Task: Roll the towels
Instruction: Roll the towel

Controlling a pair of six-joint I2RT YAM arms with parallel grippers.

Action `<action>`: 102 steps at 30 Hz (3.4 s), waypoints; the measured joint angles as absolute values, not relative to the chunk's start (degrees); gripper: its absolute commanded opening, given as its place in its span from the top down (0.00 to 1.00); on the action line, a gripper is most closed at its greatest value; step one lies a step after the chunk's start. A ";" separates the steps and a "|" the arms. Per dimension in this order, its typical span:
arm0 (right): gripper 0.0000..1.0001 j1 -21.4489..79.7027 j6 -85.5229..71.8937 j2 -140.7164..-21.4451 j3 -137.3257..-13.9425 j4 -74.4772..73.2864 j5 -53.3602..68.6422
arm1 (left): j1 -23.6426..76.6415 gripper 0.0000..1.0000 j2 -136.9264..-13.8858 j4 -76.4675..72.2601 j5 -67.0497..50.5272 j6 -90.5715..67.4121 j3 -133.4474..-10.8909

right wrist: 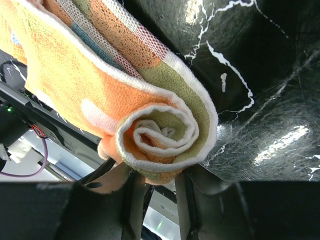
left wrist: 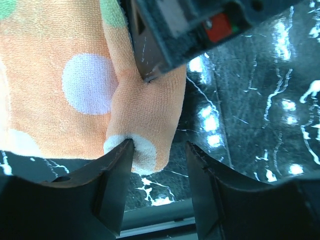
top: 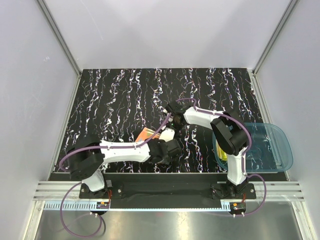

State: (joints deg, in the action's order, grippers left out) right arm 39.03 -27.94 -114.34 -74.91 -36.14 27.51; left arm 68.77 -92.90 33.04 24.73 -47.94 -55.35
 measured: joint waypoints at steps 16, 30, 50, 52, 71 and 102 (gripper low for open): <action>0.41 39.18 -24.99 -116.53 -78.24 -39.57 26.63 | 71.61 0.52 -99.22 37.30 33.58 -47.62 -58.11; 0.26 36.01 -20.49 -118.54 -82.85 -43.99 26.41 | 71.68 0.86 -98.94 35.48 37.19 -42.98 -55.77; 0.25 29.10 -17.45 -120.05 -85.43 -47.75 25.71 | 60.62 0.90 -91.13 33.15 8.54 -40.73 -55.75; 0.25 28.71 -17.19 -120.03 -85.69 -48.45 24.84 | 59.75 0.89 -90.61 32.75 4.99 -40.73 -55.77; 0.23 25.69 -16.16 -105.08 -80.47 -47.86 21.43 | 46.94 0.89 -93.34 20.43 -24.69 -45.58 -50.85; 0.27 25.78 -27.00 -100.68 -52.49 -16.62 39.07 | 34.17 0.89 -102.76 3.77 -48.93 -50.83 -45.19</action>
State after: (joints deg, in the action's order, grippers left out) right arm 25.78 -27.00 -100.68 -52.49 -16.62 39.07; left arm 34.17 -102.76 3.77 -48.93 -50.83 -45.19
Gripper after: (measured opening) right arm 0.751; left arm 0.219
